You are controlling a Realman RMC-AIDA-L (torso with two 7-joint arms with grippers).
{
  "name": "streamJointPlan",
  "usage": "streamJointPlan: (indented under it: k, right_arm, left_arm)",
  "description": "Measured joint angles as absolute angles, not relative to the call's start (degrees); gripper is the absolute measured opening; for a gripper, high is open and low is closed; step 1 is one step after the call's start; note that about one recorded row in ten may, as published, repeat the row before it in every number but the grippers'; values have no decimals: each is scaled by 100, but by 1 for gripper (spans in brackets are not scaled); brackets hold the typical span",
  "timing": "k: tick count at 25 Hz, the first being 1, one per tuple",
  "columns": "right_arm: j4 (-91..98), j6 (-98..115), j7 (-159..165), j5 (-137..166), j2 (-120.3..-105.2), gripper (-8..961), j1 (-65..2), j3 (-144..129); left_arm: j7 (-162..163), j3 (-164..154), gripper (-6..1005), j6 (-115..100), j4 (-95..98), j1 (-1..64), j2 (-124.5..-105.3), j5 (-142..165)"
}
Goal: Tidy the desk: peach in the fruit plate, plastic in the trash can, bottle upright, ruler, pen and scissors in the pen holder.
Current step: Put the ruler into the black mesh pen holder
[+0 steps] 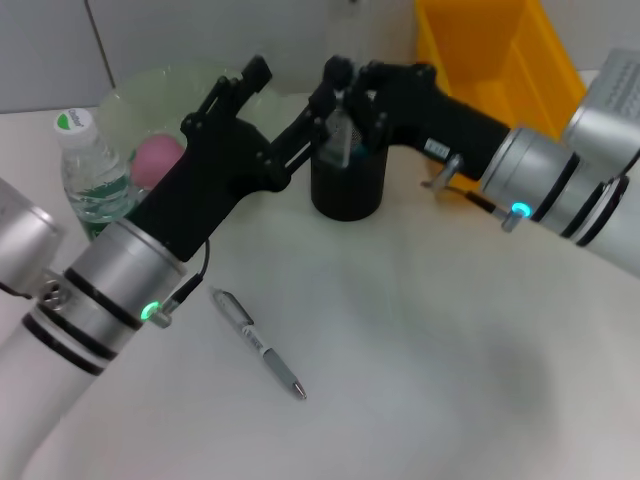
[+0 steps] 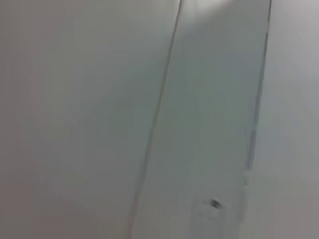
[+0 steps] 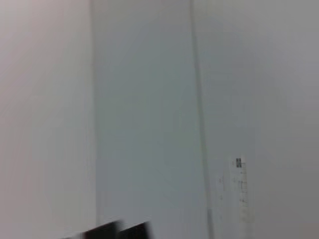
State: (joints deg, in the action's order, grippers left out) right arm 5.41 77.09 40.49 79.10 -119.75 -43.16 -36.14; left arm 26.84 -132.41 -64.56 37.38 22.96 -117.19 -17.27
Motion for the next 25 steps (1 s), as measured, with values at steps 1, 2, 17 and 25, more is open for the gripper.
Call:
streamJointPlan:
  k: [1,2,17,25]
  right_arm:
    - [541,7709,4049,7910,-11975,24,-4316,-3614]
    - [593,7626,4048,7892,-11975,26,-4325,-3590]
    - [844,6587,3977,7553,-11978,53,-4603,-3584]
    - [685,6225,3628,7449,-11984,68,-4707,-3579]
  left_arm:
    - [2922,-13105,810,-6461,3735,2256,-11696,-1407]
    - [3234,-12893,810,-6468,3736,2201,-11662,-991]
    - [6366,-10353,809,-7058,3775,1888,-11417,3519]
    - [6746,-9837,809,-7084,3866,1903,-11561,4049]
